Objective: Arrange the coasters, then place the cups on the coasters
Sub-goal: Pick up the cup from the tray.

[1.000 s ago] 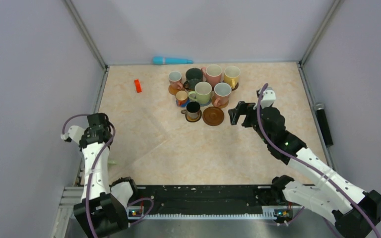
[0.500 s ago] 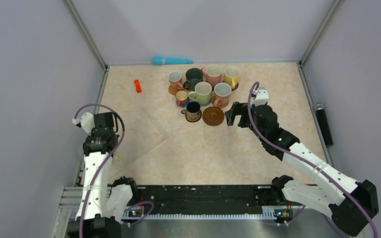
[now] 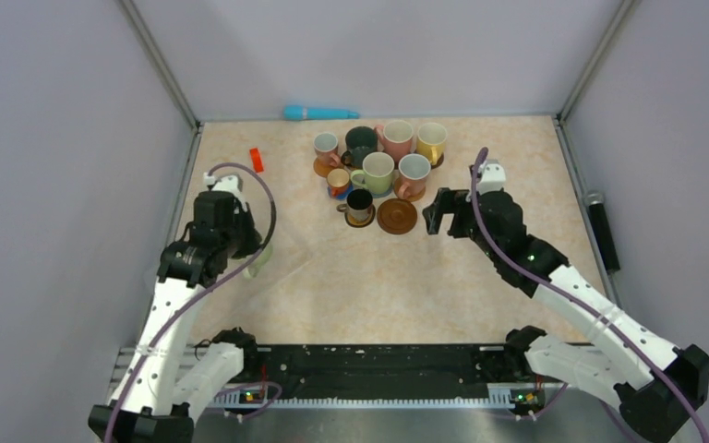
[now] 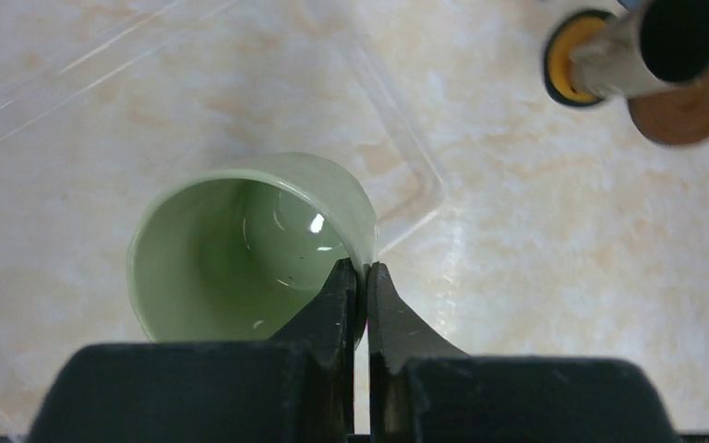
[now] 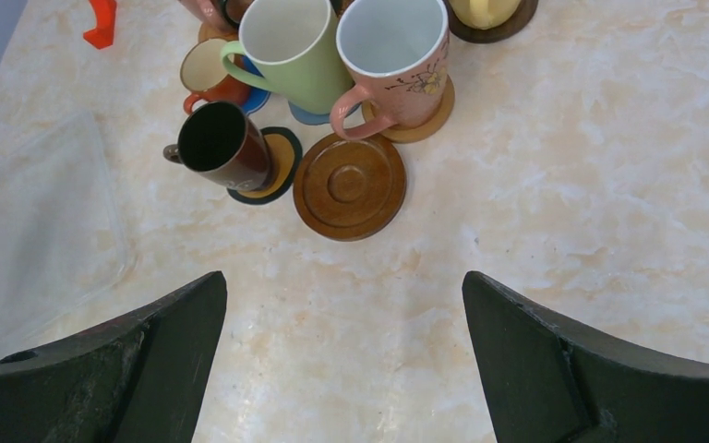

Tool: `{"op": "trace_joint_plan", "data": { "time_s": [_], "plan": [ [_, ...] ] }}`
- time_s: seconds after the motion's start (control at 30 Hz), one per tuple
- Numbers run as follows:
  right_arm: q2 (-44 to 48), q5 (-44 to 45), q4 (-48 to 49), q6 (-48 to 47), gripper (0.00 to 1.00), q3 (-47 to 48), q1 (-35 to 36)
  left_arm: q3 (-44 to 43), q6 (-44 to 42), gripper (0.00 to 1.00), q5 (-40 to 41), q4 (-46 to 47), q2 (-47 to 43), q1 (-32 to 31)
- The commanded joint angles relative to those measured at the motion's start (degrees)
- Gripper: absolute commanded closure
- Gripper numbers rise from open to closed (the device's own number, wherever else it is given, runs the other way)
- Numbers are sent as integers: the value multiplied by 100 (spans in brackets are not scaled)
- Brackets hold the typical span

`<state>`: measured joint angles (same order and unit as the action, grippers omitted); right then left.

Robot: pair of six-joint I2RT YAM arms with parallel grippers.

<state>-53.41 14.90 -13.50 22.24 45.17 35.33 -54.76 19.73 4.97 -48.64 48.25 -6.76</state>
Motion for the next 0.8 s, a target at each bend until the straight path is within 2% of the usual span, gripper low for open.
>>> {"op": "trace_joint_plan", "data": {
  "time_s": [0.0,0.1,0.2,0.3,0.43,0.6,0.7,0.77],
  "plan": [
    [378,-316,-379,399,2,58,-43,-344,-577,100,-806,421,-2,-805],
    [624,-695,-283,767,3,-260,-44,-299,-670,100,-1155,770,18,-1327],
    [696,-729,-280,931,3,-384,-43,-366,-854,100,-1010,861,171,-1940],
    [591,-876,-378,993,3,-340,-39,-408,-1170,100,-656,931,398,-2687],
    [359,-1372,-417,1101,8,-139,-42,-136,-1801,100,219,1348,666,-4174],
    [-136,-2334,-184,1136,31,80,-39,-156,-2451,100,1059,1764,1190,-5535],
    [-544,-2980,-55,1209,45,238,-48,-396,-2739,100,1362,1761,1612,-6020],
    [-754,-3432,152,1353,48,258,-43,-542,-2893,100,1450,1768,1855,-6196]
  ]
}}
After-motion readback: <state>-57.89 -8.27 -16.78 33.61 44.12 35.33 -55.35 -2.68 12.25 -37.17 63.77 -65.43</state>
